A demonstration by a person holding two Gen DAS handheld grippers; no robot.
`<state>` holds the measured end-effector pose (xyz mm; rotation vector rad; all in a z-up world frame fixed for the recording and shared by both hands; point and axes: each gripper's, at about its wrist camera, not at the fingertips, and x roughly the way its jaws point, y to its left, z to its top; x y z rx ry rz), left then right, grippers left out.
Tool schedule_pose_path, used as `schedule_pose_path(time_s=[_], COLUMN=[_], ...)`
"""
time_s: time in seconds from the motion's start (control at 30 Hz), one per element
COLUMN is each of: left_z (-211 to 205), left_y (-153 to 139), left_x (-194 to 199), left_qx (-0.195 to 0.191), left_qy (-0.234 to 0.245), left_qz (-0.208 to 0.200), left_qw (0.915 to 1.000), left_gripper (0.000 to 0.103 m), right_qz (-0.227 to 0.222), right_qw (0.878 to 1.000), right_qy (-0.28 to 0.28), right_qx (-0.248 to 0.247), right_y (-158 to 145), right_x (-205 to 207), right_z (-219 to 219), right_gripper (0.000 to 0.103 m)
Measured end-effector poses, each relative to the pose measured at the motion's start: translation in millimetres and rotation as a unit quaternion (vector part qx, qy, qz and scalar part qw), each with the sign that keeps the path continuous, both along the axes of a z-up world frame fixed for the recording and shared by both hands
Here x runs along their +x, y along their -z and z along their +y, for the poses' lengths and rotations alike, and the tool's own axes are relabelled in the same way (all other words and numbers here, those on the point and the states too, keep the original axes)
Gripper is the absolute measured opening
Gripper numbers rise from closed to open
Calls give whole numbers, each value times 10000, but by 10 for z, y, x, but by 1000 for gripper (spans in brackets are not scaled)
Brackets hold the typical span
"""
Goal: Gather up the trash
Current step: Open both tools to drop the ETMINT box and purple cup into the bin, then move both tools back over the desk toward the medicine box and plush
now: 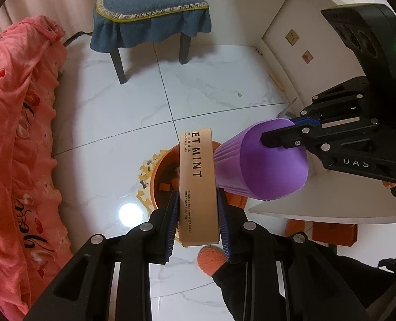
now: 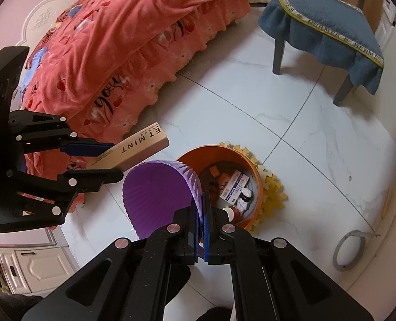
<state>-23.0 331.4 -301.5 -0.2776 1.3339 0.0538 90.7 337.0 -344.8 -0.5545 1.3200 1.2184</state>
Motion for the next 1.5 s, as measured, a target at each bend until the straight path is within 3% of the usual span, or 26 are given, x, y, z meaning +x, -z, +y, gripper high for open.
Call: schedule_pose_path(time_s=[0.1,0.13,0.2,0.3,0.67,0.77,0.83,0.93,1.03,1.1,1.27,1.4,1.5], left_z=[7,-4,-12,-34,-125,-162,-181,-222,-296,-359,-570,-721,-834], left_y=[48,59,65,71,-84,-175,-256,-438,-647,-790,-1113,-1332,-1490], left_x=[17,17,19,5,-29,-35,-40,-56,-60,-68,-61,-56,-52], left_qx=[-5,34,70,40,117,185,253,296,411,505,611,738,766], left_qy=[20,26,11,-8,13,38,20,12,22,36,165,312,382], left_qz=[47,78,72,103,96,69,53,-74,-147,-238,-403,-543,-633], left_qw=[10000,10000,9999,9999,9999,9998,9997,9995,9990,9984,9972,9953,9943], left_gripper=[32,44,50,50,50,50,60,60,62,71,73,84,84], right_qz=[1,2,-22,-10,-49,-69,-86,-104,-92,-98,-140,-217,-247], right_qw=[10000,10000,10000,9999,9999,9998,9996,9993,9985,9976,9967,9956,9946], right_qy=[1,17,40,79,22,-8,-18,-50,11,74,74,60,108], right_qx=[-55,-72,-88,-80,103,185,252,362,542,675,792,911,1003], right_y=[57,76,93,99,-192,-341,-473,-683,-953,-1144,-1517,-1781,-1981], right_x=[-15,-13,-12,-6,-31,-50,-62,-91,-106,-111,-141,-191,-214], right_z=[13,11,7,3,-63,-120,-181,-283,-449,-596,-923,-1197,-1429], right_gripper=[8,12,17,22,26,26,26,27,40,46,54,60,63])
